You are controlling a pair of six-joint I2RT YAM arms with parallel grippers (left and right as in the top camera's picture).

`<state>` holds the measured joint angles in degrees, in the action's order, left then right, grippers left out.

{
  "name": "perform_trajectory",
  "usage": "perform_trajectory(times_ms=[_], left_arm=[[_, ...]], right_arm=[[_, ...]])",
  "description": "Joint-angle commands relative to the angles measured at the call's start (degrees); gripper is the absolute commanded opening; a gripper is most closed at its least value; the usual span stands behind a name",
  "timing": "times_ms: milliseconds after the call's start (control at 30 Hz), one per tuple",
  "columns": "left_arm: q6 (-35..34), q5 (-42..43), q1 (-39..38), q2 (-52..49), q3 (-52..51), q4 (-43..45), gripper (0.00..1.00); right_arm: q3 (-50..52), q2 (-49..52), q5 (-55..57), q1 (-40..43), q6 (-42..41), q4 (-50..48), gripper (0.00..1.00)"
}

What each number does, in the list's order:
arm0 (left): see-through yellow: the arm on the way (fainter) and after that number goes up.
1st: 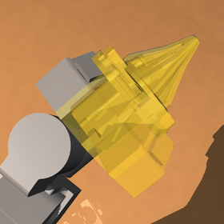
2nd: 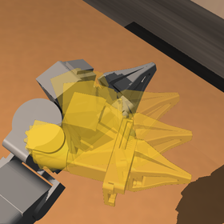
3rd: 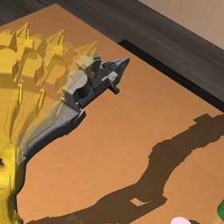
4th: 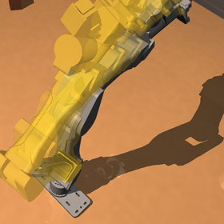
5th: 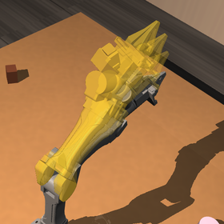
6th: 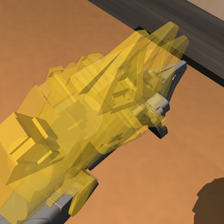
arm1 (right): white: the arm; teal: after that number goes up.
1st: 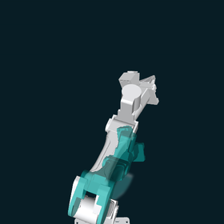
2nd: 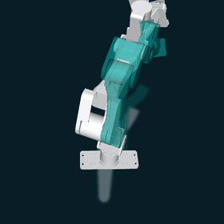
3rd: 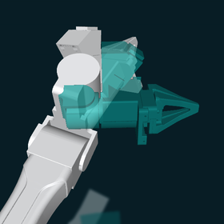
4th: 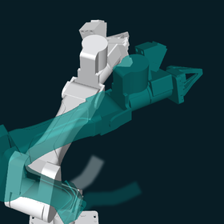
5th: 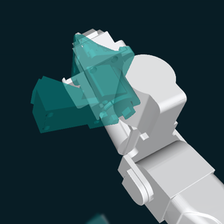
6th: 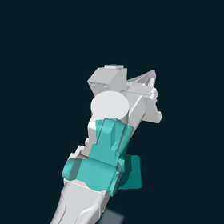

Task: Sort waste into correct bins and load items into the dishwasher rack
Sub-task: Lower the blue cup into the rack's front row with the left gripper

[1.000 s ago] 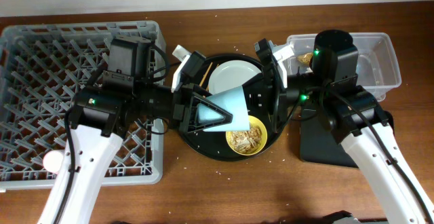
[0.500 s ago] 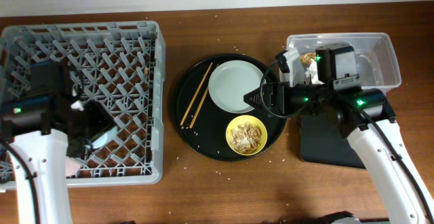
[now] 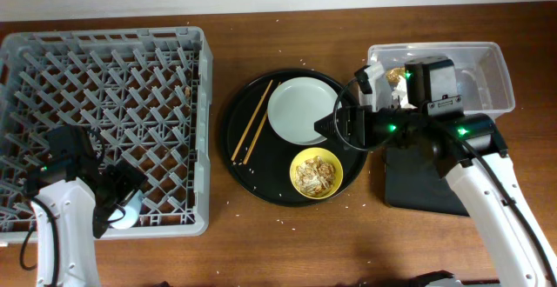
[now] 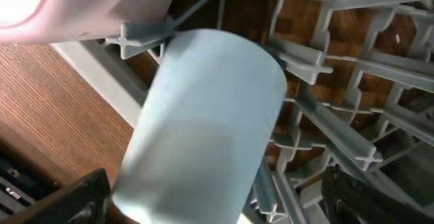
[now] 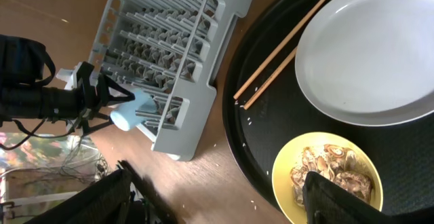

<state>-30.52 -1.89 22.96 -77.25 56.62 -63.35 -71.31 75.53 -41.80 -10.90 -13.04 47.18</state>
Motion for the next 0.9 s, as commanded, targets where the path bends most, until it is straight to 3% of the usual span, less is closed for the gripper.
perform_trajectory(times_ms=[0,100,233,267,333,400,467,567,700,867], left_arm=[[2.47,7.48,1.44,0.24,5.22,-1.49,0.99],[7.08,12.17,1.42,0.24,18.45,-7.93,0.99],[8.59,12.2,0.63,0.24,21.81,-10.84,0.92],[9.64,11.45,-2.36,0.22,21.68,-13.16,0.78],[6.27,4.85,-7.85,0.24,16.61,-17.27,0.28],[1.9,4.28,-8.28,0.24,7.48,-14.16,0.0],[-0.37,6.64,-8.11,0.24,-0.13,-9.42,0.0],[-0.28,6.95,-7.67,3.19,3.19,-11.26,0.0],[-0.76,0.83,-3.08,12.07,4.04,-18.62,0.0],[-3.34,0.57,5.14,12.24,1.88,-15.63,0.01]], right_arm=[[-0.07,-0.26,0.57,0.33,0.79,-0.07,0.82],[-0.07,-0.26,1.81,0.31,0.76,0.26,0.82],[-0.07,-0.26,2.03,0.31,0.76,0.66,0.82],[-0.07,-0.26,2.03,0.31,0.76,0.63,0.82],[-0.04,-0.26,2.03,0.31,0.79,0.98,0.82],[-0.07,-0.26,2.03,0.31,0.79,1.25,0.82],[-0.07,-0.26,2.05,0.31,0.79,1.53,0.82],[-0.04,-0.26,3.52,0.31,0.76,1.75,0.82],[-0.07,-0.26,3.54,0.33,0.79,2.12,0.83],[-0.04,-0.26,3.52,0.31,0.76,2.16,0.83]])
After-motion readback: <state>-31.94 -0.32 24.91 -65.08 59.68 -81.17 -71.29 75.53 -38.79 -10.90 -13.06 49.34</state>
